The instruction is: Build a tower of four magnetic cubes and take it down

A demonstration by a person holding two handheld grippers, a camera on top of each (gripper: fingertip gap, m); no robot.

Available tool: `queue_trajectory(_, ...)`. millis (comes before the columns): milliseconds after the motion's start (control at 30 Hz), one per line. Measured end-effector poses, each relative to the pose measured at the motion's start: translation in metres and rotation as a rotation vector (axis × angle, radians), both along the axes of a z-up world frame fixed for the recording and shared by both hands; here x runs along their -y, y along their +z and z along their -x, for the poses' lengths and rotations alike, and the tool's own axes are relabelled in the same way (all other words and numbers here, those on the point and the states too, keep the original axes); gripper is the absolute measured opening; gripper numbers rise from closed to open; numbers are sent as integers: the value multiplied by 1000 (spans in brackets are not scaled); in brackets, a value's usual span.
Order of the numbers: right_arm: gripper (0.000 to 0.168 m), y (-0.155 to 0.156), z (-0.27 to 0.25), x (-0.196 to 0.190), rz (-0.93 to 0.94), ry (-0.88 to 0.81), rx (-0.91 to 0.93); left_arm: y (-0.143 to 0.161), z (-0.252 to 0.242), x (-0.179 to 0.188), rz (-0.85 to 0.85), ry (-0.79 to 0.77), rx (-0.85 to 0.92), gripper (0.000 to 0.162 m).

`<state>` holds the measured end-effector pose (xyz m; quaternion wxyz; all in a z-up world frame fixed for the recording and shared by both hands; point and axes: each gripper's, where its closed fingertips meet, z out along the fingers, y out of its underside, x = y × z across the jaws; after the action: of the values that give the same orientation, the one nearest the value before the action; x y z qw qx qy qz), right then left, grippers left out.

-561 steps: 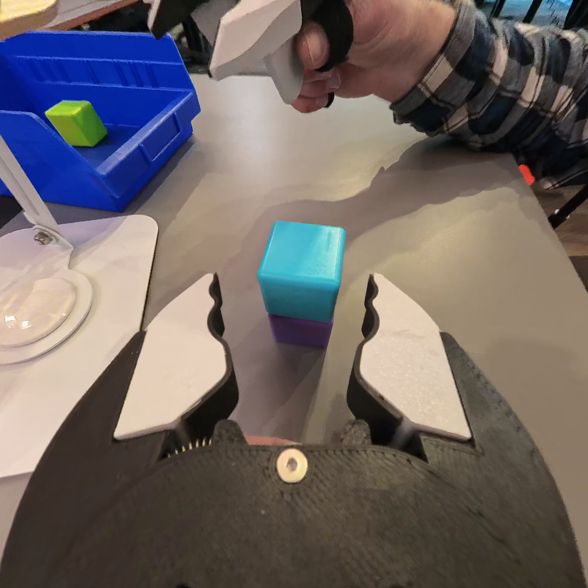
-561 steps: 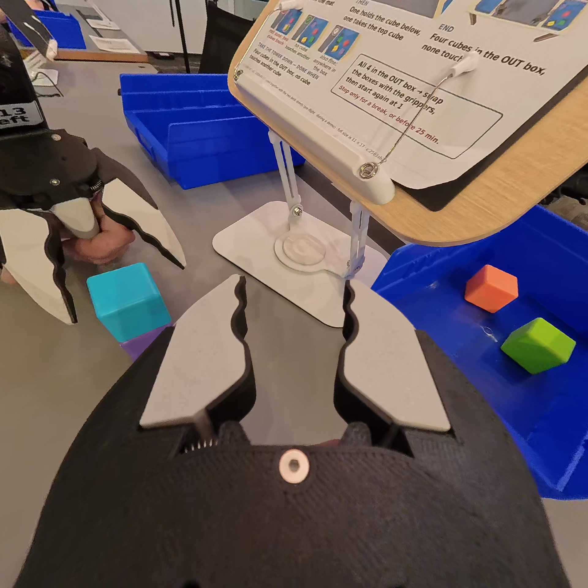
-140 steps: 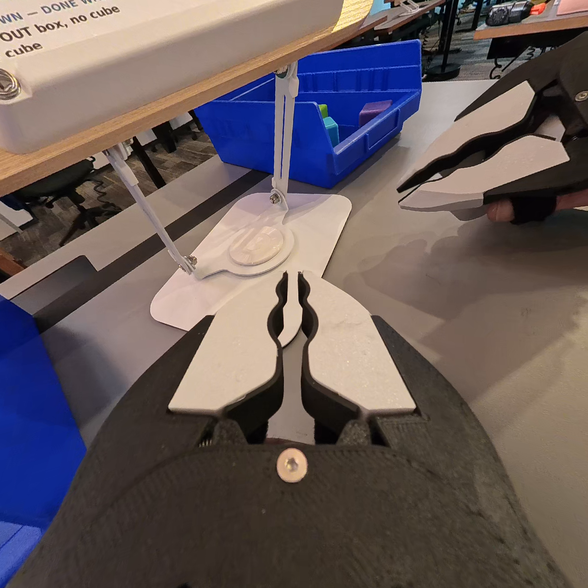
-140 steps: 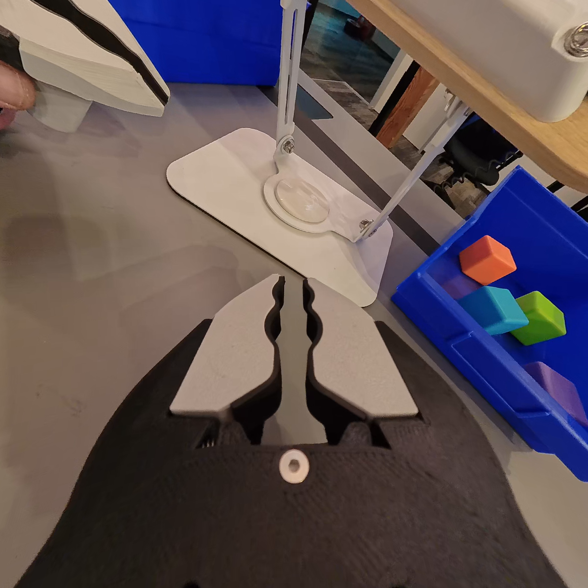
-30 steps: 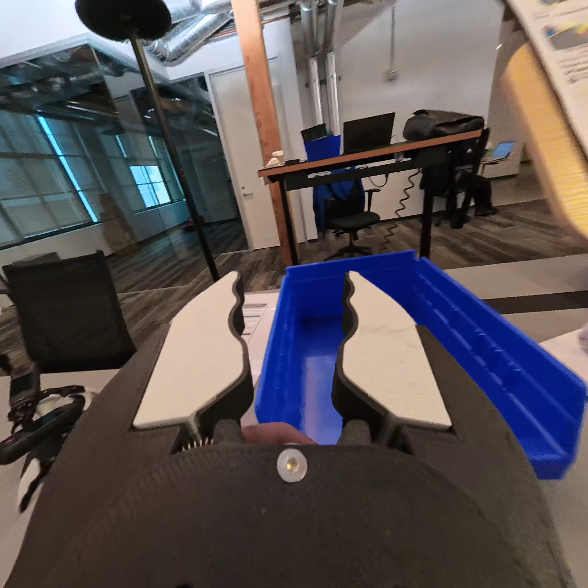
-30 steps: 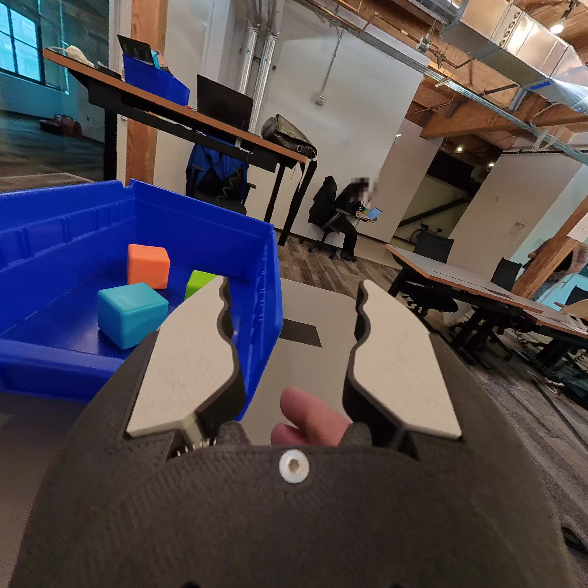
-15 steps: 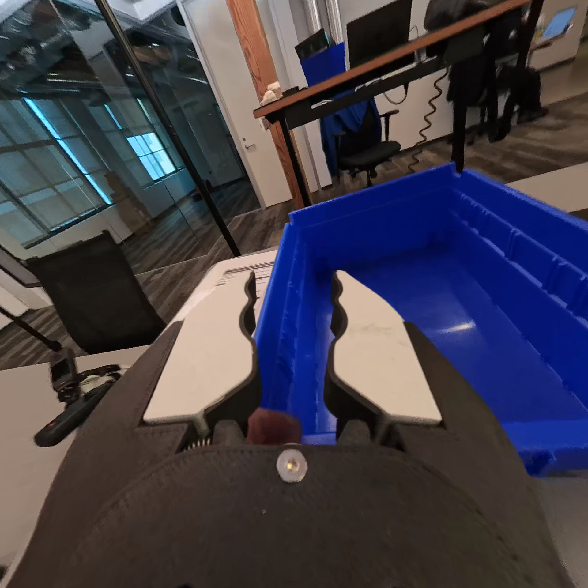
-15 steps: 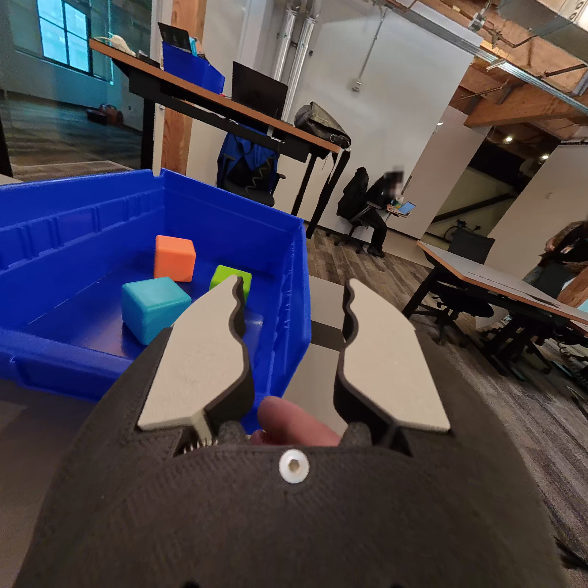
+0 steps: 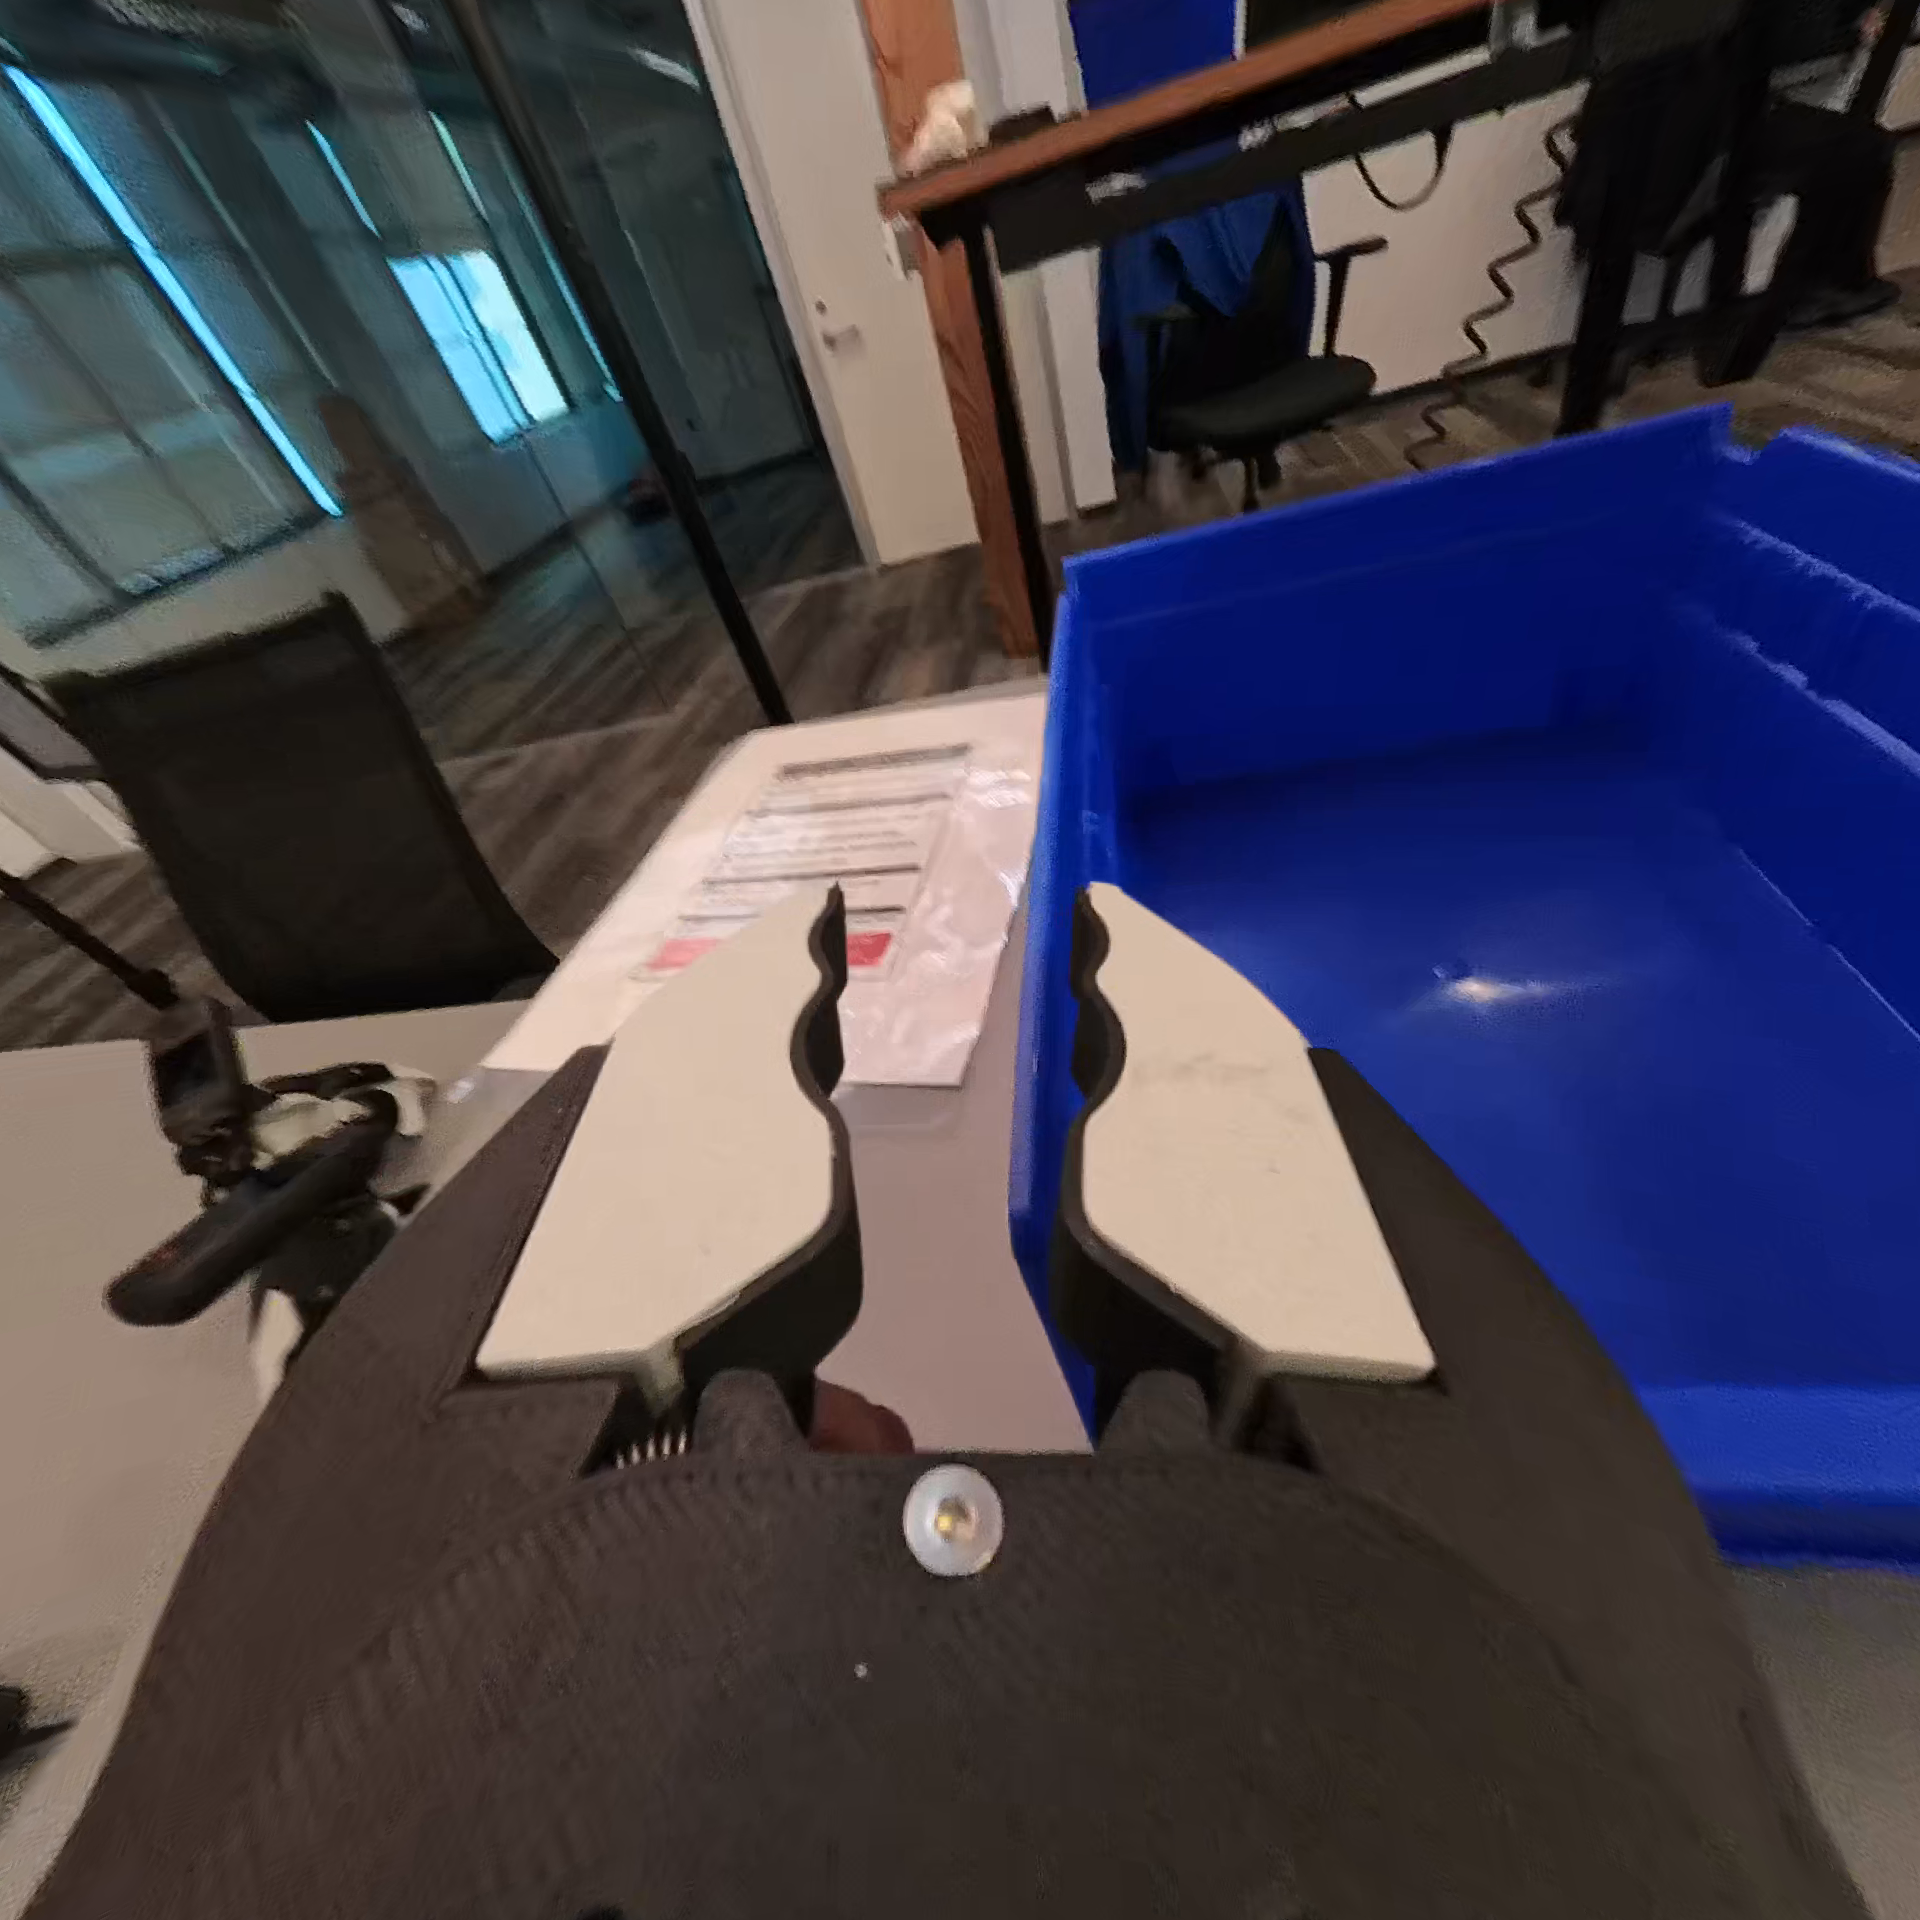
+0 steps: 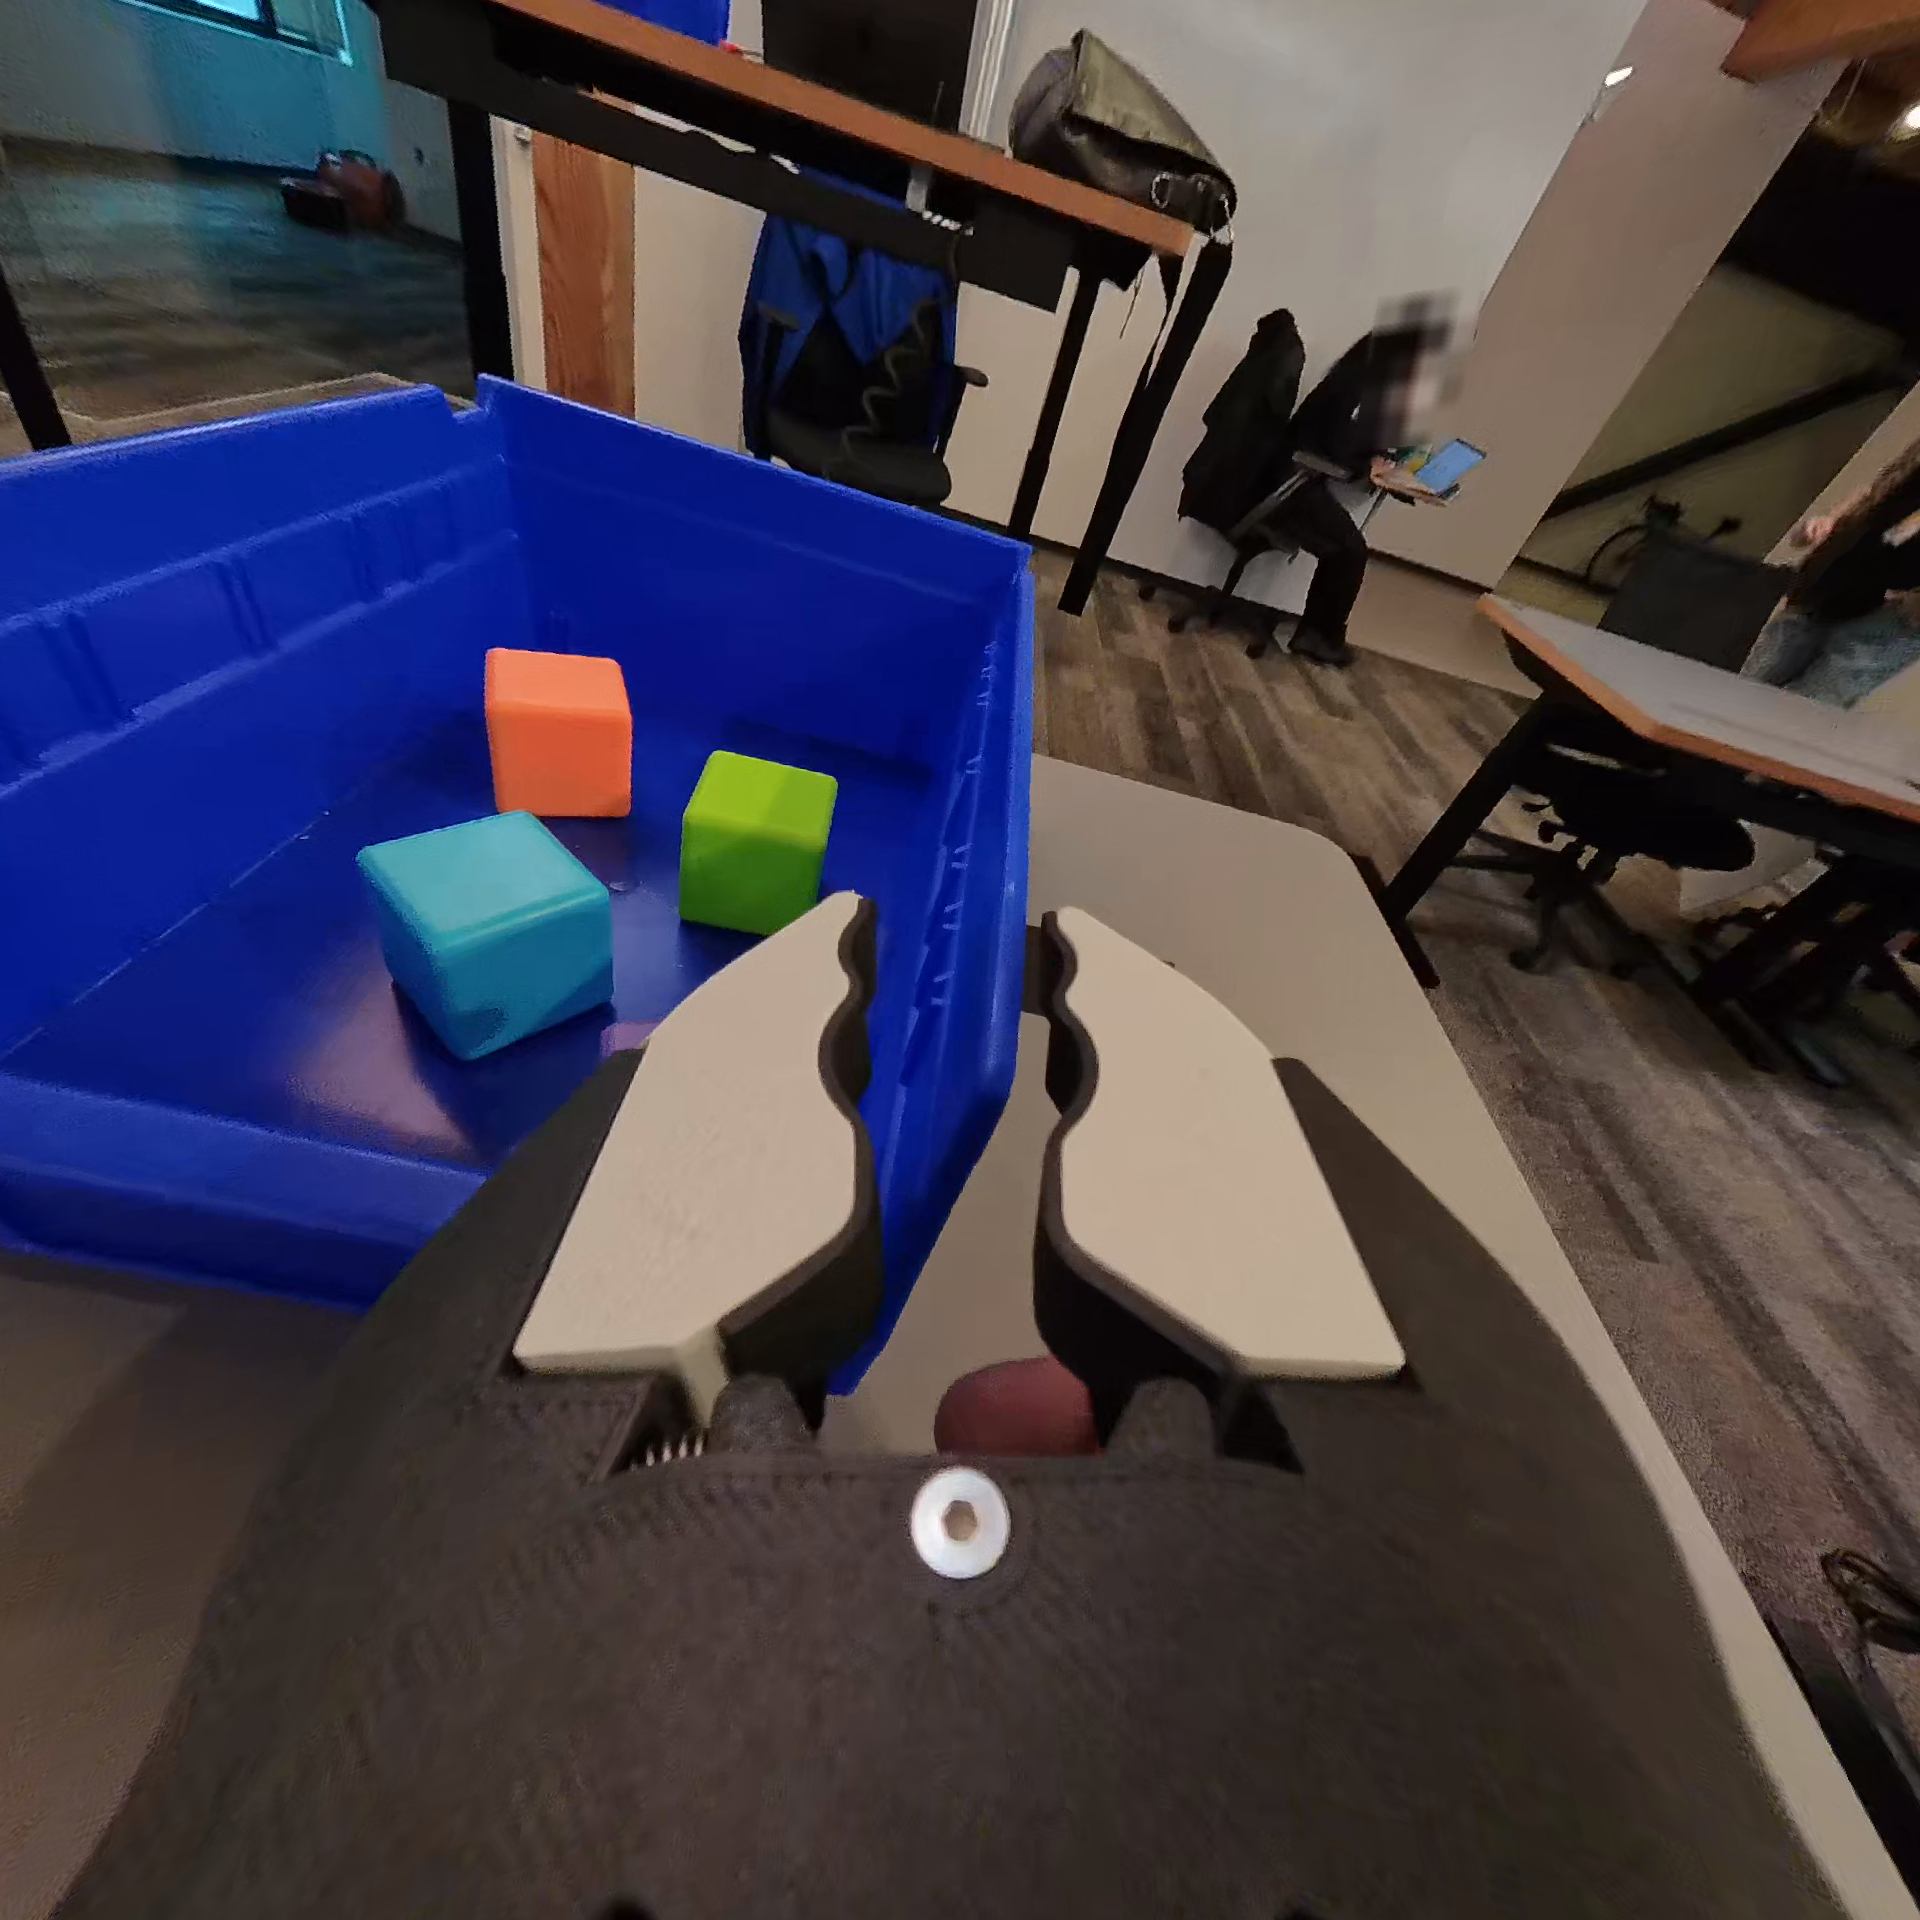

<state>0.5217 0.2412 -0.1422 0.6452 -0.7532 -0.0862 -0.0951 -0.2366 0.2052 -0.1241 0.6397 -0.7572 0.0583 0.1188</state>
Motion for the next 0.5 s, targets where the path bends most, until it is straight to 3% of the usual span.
queue_trajectory(233, 21, -9, -1, -7, 97, 39, -188, -37, -13, -12, 149, -120, 140, 9)
queue_trajectory(400, 17, -14, 3, -8, 158, 68, -233, -38, -15, -19, 124, -143, 208, 6)
queue_trajectory(500, 32, -17, 11, -6, 189, 98, -262, -39, -16, -22, 121, -147, 213, 8)
